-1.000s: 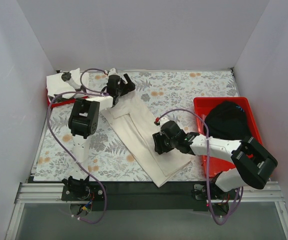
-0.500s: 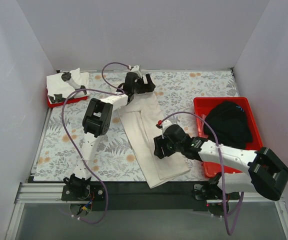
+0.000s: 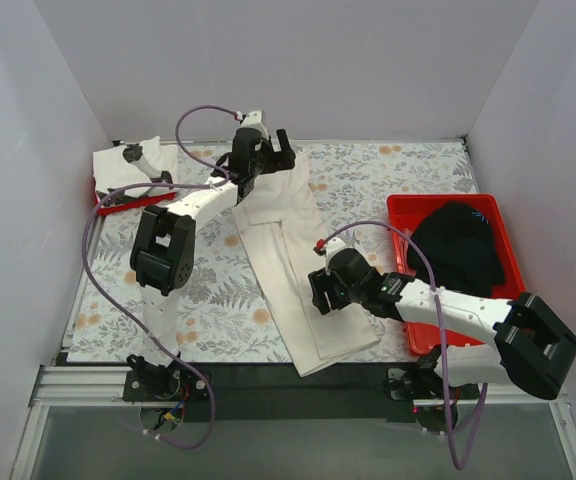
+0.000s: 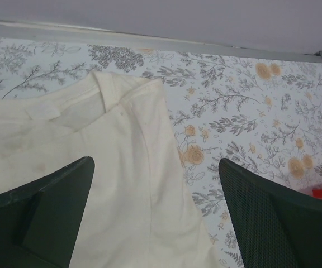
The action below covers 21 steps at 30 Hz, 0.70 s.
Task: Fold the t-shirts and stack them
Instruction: Fold the tshirt
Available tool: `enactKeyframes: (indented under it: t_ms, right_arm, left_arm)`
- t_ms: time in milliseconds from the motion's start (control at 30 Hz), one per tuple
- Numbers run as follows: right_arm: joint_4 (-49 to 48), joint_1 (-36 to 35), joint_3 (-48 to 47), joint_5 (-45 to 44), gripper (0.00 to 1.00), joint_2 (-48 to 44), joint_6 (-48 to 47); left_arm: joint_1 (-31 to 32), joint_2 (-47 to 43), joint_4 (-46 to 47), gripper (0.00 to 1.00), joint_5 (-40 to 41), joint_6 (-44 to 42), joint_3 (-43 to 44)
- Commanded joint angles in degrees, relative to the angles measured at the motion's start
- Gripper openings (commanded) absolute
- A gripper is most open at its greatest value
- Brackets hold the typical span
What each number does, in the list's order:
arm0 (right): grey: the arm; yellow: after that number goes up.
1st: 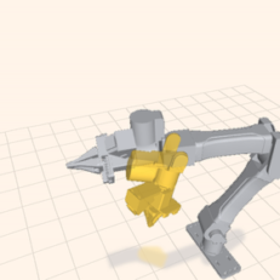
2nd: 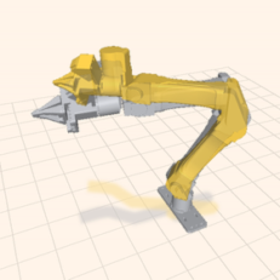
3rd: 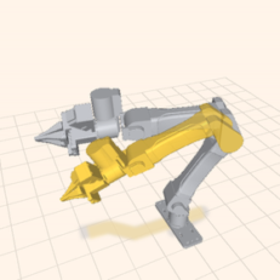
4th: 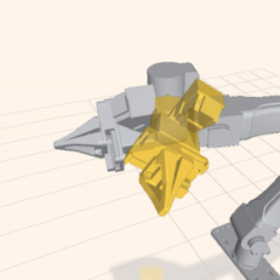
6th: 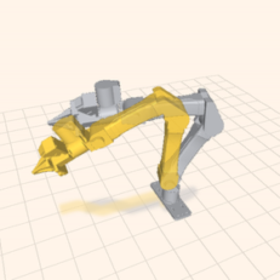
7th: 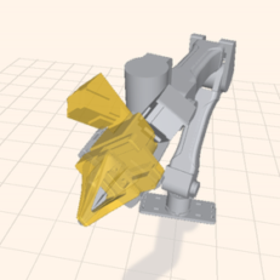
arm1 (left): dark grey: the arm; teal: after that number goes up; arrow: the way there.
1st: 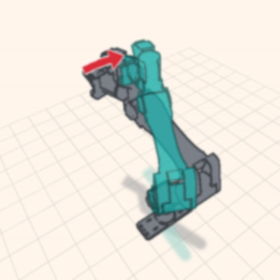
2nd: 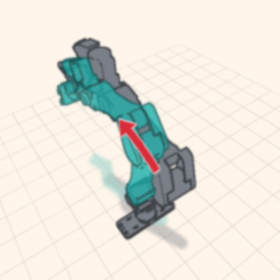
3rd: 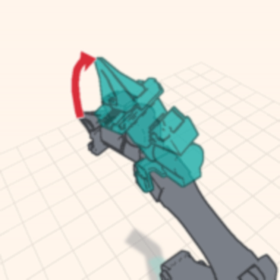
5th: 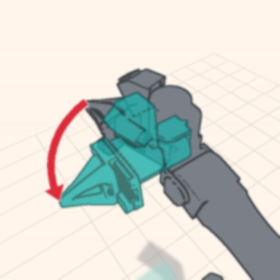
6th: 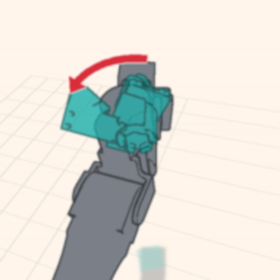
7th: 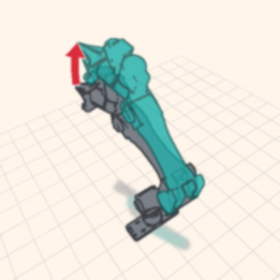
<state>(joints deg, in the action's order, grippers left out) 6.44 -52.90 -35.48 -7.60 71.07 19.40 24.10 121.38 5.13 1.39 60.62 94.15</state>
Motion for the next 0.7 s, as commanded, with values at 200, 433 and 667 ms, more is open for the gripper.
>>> enactKeyframes:
  t_ms: [200,433,667]
  right_arm:
    - [-3.27,-0.01,0.58,-4.36,0.58,4.43,-1.56]
    - [-5.91,0.00,5.77,-3.13,0.58,4.87,1.69]
    - [-8.55,-0.44,7.97,0.91,0.58,5.13,4.77]
  left_arm:
    - [-0.81,-3.27,-5.04,0.86,4.32,6.70,-12.85]
    - [-1.24,1.31,-7.32,0.86,3.80,7.41,-11.88]
    - [-1.33,6.32,-5.84,0.86,2.13,6.27,-8.72]
